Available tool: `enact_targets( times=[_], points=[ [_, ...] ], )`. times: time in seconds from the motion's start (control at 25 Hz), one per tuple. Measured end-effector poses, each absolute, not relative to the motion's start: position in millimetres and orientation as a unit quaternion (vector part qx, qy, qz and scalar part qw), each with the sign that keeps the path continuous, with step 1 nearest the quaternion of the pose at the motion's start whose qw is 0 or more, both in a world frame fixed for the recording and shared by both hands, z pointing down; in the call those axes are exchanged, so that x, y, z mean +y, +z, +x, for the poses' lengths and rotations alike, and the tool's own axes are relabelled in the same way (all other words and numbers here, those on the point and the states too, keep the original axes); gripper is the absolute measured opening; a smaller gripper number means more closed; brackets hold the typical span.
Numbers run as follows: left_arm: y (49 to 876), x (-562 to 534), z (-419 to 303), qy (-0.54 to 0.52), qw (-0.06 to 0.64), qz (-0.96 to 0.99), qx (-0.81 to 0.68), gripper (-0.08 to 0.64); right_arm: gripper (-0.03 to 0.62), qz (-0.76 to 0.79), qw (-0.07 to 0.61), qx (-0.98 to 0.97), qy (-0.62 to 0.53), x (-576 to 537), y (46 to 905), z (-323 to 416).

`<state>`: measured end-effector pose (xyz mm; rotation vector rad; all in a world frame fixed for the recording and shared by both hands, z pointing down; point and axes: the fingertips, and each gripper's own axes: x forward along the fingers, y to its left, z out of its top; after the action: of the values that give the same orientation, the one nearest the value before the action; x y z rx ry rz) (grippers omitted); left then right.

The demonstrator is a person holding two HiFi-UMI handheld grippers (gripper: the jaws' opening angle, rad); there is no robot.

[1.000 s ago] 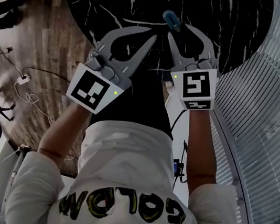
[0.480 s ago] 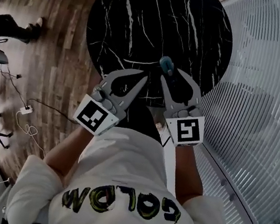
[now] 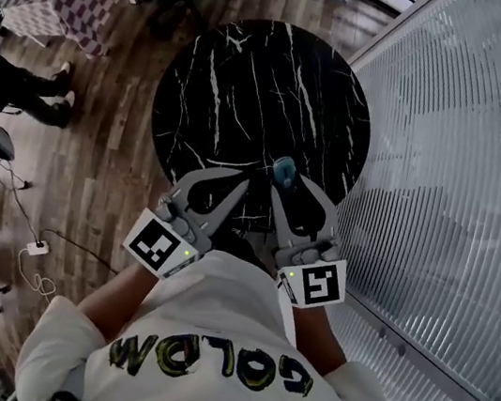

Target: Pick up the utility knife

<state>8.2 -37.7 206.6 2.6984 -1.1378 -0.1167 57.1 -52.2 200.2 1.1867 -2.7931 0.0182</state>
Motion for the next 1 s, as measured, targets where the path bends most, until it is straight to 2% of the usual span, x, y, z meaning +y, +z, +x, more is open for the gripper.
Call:
enact_targets(
  times=[0.52,0.84,1.0],
  points=[
    [139,-13,23,-0.077,0.076,0.922,-0.372,0.003,0.13,0.395,-0.02,-0.918,-0.035,-14,110,64],
    [126,-7,37,-0.094,0.064,0.924,-0.365,0.003,0.13,0.404,-0.05,-0.913,-0.018,-8,107,76],
    [128,-7,39,-0.092,0.066,0.925,-0.363,0.003,0.13,0.406,-0.043,-0.912,-0.035,-9,111,82]
  ],
)
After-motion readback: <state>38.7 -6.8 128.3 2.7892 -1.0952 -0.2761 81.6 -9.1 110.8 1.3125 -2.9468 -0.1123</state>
